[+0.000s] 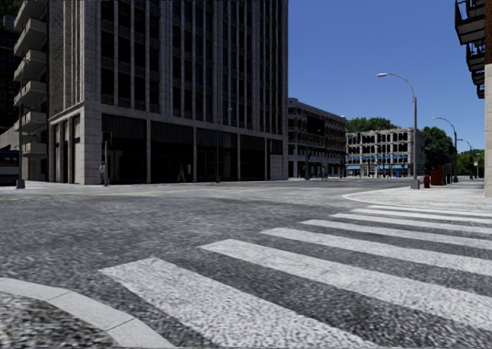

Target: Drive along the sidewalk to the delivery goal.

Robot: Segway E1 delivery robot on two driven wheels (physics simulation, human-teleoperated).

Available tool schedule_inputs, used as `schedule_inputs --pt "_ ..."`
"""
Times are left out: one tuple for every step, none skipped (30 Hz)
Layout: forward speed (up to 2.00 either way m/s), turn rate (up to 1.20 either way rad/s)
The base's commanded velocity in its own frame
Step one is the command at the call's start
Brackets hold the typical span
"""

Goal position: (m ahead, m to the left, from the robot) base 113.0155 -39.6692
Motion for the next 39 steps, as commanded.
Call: schedule_inputs --pt "1.46 -0.71" --pt "1.46 -0.71" --pt "1.46 -0.71" --pt "1.46 -0.71" --pt "1.46 -0.71" --pt "1.47 -0.71" --pt "1.47 -0.71" --pt "1.47 -0.71" --pt "1.47 -0.71" --pt "1.47 -0.71" --pt "1.47 -0.71" --pt "1.47 -0.71" --pt "1.47 -0.71" --pt "1.47 -0.71" --pt "1.47 -0.71" --pt "1.47 -0.71" --pt "1.47 -0.71" --pt "1.47 -0.71" --pt "1.47 -0.71" --pt "1.48 -0.71" --pt "1.48 -0.71" --pt "1.52 -0.70" --pt "1.57 -0.63" --pt "1.64 -0.56" --pt "1.64 -0.56" --pt "1.70 -0.53" --pt "1.73 -0.52" --pt "1.74 -0.52" --pt "1.74 -0.52" --pt "1.74 -0.52" --pt "1.75 -0.52" --pt "1.77 -0.52" --pt "1.77 -0.52" --pt "1.78 -0.51" --pt "1.80 -0.51" --pt "1.81 -0.51" --pt "1.81 -0.51" --pt "1.83 -0.51" --pt "1.86 -0.51"
